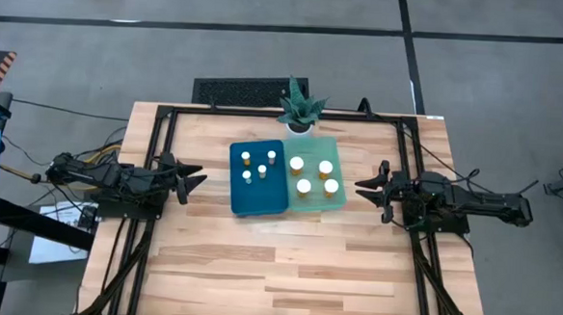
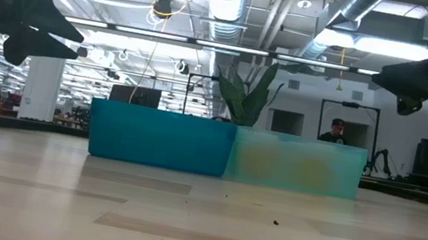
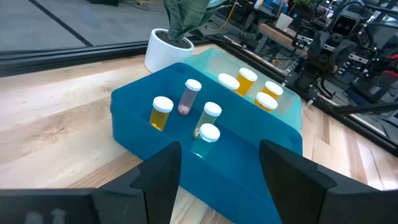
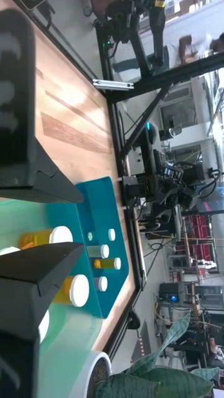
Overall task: Pick and place medicine bottles into bin by pill shape (circle, oval)
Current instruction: Return to Home Position
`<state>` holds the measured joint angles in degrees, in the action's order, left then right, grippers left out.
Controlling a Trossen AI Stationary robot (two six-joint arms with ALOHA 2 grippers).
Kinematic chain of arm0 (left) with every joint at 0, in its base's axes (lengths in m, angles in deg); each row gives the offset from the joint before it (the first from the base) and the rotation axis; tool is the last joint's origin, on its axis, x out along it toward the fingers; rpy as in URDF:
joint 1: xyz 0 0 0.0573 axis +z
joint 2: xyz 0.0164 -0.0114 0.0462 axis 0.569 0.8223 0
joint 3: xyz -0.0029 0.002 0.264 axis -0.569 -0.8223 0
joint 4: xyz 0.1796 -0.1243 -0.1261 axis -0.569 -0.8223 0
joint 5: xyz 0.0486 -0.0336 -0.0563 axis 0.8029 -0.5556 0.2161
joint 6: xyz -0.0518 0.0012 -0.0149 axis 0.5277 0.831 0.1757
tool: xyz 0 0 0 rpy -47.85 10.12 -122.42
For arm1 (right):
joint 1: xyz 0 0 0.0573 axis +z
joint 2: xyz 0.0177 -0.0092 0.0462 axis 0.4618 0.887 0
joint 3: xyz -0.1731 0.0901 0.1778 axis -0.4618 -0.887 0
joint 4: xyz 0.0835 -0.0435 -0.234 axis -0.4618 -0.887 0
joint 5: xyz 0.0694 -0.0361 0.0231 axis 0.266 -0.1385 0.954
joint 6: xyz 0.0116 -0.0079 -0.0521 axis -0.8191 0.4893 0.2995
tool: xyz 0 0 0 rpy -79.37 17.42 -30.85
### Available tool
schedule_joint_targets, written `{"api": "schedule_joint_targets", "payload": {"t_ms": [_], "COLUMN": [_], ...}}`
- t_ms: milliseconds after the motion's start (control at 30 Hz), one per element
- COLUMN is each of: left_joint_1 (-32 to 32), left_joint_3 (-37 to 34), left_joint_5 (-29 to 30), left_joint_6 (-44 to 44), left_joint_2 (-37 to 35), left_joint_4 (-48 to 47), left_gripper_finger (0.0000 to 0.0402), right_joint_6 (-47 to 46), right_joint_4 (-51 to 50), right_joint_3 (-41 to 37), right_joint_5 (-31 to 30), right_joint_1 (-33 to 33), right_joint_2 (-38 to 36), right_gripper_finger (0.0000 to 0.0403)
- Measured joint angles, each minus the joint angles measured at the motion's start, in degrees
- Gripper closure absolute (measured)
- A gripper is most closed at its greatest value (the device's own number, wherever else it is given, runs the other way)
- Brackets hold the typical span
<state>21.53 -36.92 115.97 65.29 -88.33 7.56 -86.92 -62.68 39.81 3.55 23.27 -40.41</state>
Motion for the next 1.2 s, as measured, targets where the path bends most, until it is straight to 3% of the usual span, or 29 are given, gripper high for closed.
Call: {"api": "schedule_joint_targets", "payload": {"t_ms": [167, 400, 533, 633, 833, 1200], "left_joint_1": [0.0, 0.0, 0.0, 0.02, 0.06, 0.87], "left_joint_3": [-0.02, -0.37, -0.75, -2.8, -7.95, -8.04], "left_joint_5": [0.09, -9.02, -14.32, -16.81, -37.62, -35.58], "left_joint_6": [-3.94, -36.32, -45.86, -46.1, -53.61, -44.18], "left_joint_2": [0.0, -0.11, -0.68, -0.69, -0.58, -0.08], "left_joint_4": [0.05, 3.04, 3.26, 9.91, 30.12, 27.84], "left_gripper_finger": [0.0191, 0.0191, 0.0191, 0.0191, 0.0191, 0.0192], "right_joint_6": [0.0, 0.0, -0.02, -0.02, -0.02, -0.02], "right_joint_4": [0.0, 0.02, 0.03, 0.07, 0.09, 0.09], "right_joint_3": [-0.02, -0.02, -0.02, -0.04, -0.07, -0.07], "right_joint_5": [0.0, 0.0, 0.0, 0.01, 0.02, 0.02], "right_joint_1": [0.0, 0.0, 0.0, 0.0, 0.01, 0.01], "right_joint_2": [0.0, 0.0, 0.0, 0.0, 0.0, 0.0], "right_gripper_finger": [0.028, 0.028, 0.028, 0.0279, 0.028, 0.028]}}
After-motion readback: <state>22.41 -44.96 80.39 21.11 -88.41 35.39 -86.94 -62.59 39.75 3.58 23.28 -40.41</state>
